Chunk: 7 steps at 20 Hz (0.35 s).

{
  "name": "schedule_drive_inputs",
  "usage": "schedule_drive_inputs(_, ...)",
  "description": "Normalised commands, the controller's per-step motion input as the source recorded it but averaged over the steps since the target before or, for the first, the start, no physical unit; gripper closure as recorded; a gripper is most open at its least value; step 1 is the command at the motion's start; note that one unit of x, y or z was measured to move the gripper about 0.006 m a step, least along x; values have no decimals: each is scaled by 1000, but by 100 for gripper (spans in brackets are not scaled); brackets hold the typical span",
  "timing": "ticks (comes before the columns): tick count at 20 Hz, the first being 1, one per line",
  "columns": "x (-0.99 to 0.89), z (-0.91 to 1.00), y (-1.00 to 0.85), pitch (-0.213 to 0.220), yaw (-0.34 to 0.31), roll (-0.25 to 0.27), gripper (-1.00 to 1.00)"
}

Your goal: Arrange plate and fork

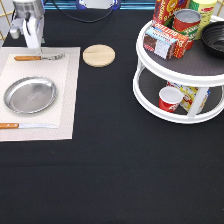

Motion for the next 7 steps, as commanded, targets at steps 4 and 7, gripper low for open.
schedule_drive_inputs(4,67,120,109,26,10,-45,-100)
schedule_drive_inputs(7,0,0,0,0,0,0,-100)
